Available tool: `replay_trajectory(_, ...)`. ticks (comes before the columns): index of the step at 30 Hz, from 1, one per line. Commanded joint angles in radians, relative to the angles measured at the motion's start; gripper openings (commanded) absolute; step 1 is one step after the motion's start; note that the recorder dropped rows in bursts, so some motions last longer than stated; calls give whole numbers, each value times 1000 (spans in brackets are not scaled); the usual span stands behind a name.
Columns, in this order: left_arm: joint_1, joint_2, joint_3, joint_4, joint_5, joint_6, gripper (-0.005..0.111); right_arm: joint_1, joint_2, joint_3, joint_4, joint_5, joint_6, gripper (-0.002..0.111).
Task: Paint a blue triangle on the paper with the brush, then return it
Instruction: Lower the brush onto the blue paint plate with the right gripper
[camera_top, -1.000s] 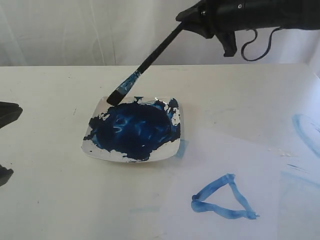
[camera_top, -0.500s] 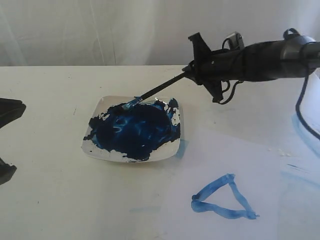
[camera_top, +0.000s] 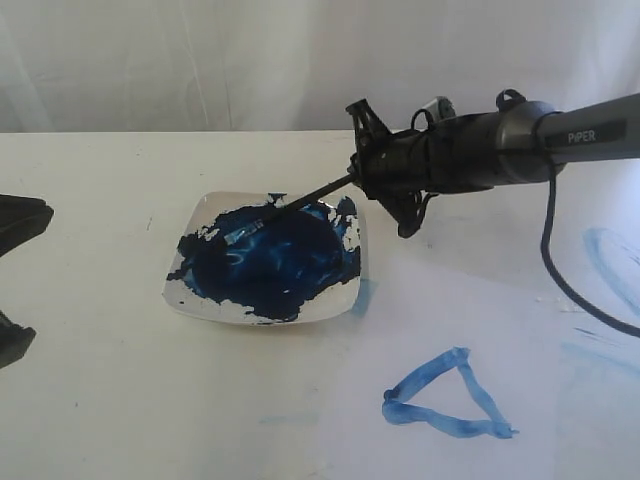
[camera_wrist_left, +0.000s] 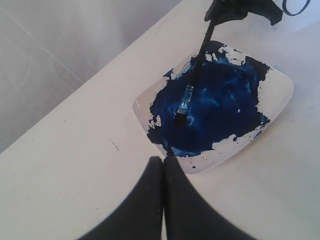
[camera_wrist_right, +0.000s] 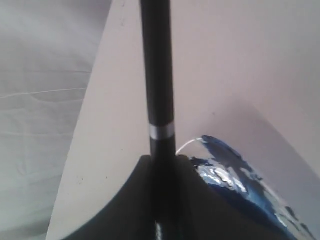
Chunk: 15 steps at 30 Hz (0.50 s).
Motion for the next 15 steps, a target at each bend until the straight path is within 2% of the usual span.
replay_trajectory(1,-24,-7,7,6,-3,-12,0,0,1,45,7,-14,68,0)
replay_trajectory(5,-48,-7,7,13,12,-6,0,0,1,59,7,3,78,0)
replay_trajectory(15,-50,-7,7,13,12,-6,0,0,1,59,7,11,89,0)
